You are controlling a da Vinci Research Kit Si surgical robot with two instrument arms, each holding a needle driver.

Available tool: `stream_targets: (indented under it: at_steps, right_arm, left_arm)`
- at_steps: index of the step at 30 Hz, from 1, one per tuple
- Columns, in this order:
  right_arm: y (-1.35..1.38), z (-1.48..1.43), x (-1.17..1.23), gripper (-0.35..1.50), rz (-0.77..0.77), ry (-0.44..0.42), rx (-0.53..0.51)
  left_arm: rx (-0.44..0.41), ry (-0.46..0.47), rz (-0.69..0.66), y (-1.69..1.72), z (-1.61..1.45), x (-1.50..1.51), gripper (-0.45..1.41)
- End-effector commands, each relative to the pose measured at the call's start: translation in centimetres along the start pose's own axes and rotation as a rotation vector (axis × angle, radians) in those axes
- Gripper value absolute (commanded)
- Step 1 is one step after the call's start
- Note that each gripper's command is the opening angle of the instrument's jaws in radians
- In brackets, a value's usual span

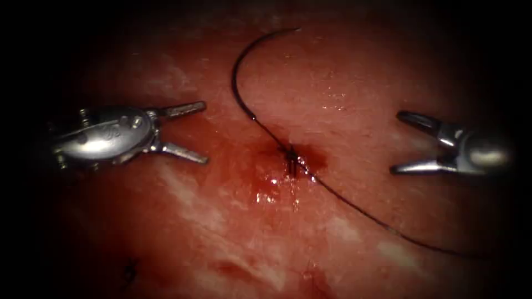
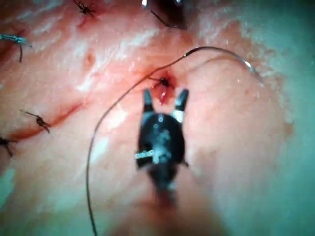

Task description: Wound Closure

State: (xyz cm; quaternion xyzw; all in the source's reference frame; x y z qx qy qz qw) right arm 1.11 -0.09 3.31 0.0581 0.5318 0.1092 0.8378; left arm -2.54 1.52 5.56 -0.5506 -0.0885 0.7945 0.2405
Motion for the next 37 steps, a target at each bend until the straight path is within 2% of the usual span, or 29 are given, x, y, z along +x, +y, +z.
stream_targets:
  at_steps: [1,37]
  right_arm:
    - [-0.08,0.07,-0.04,0.86,0.001,0.000,0.004]
    - [-0.17,0.13,0.00,0.89,-0.025,-0.002,0.001]
  left_arm:
    - [-0.002,0.000,-0.001,0.01,0.08,-0.05,0.42]
    - [0.000,0.000,-0.001,0.05,0.08,-0.04,0.41]
